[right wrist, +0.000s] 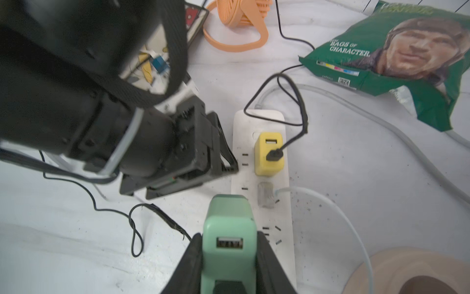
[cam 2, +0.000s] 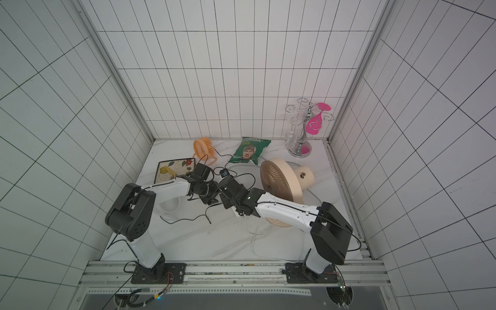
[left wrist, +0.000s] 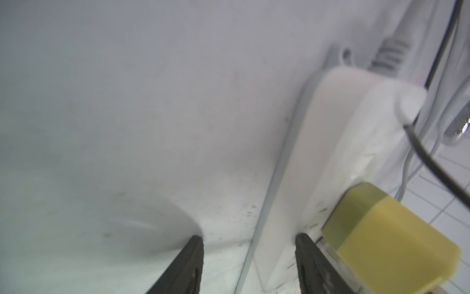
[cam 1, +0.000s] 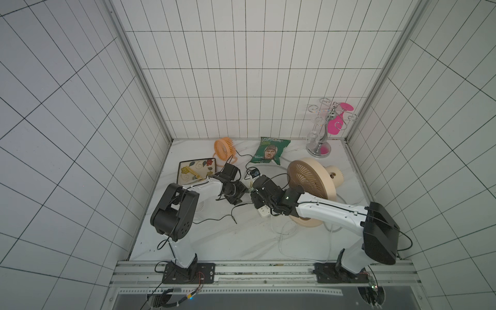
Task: Unplug the desk fan from the power strip
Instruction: Remove the plug from the socket, then place the plug at the center of the board.
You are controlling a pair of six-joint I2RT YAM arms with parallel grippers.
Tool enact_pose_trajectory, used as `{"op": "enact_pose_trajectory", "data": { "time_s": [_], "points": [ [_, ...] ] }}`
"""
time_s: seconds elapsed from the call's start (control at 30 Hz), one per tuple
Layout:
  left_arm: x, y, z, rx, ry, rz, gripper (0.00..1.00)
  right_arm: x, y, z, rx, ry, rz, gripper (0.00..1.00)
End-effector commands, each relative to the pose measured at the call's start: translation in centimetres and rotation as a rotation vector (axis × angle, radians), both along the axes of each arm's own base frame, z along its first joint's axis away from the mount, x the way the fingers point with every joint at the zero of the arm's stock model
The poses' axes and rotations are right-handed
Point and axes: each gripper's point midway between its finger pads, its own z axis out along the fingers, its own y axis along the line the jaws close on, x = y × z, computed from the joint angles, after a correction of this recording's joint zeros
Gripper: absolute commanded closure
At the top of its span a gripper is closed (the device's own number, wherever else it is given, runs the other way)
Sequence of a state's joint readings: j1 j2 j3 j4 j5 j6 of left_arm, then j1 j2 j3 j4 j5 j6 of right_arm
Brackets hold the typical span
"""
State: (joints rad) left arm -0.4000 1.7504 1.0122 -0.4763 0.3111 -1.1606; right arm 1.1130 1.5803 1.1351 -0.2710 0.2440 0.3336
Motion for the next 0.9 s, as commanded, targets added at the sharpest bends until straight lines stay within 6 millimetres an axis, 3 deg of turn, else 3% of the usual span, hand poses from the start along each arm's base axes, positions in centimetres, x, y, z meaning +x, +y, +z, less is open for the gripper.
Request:
{"op": "enact_pose_trajectory", "data": {
  "time_s": [0.0,0.1,0.23,0.4,0.6,0.73,0.87],
  "points": [
    [1.2,3.3,3.2,0.148,-0.079,0.063,0.35,-1.8,0.6,1.0,0.059,0.04,0.074,0.9],
    [2.1,4.3,7.2,0.195,-0.18,0.056,0.31,-2.4,1.4,1.7,0.091,0.049,0.127,0.9],
    [1.6,7.7,10.4,0.24,-0.247,0.122,0.31,-3.2,3.1,1.9,0.126,0.091,0.199,0.9],
    [-0.7,14.5,14.1,0.336,-0.28,0.249,0.31,-4.7,6.9,1.1,0.191,0.213,0.313,0.9],
    [-5.2,23.1,19.7,0.498,-0.393,0.442,0.31,-5.4,11.3,-0.8,0.187,0.314,0.434,0.87],
    [-7.5,25.4,23.1,0.603,-0.429,0.491,0.29,-6.2,15.2,-2.0,0.23,0.403,0.49,0.87],
    [-7.8,25.4,24.9,0.582,-0.485,0.519,0.29,-7.8,18.2,-3.9,0.239,0.469,0.525,0.86]
  ]
}}
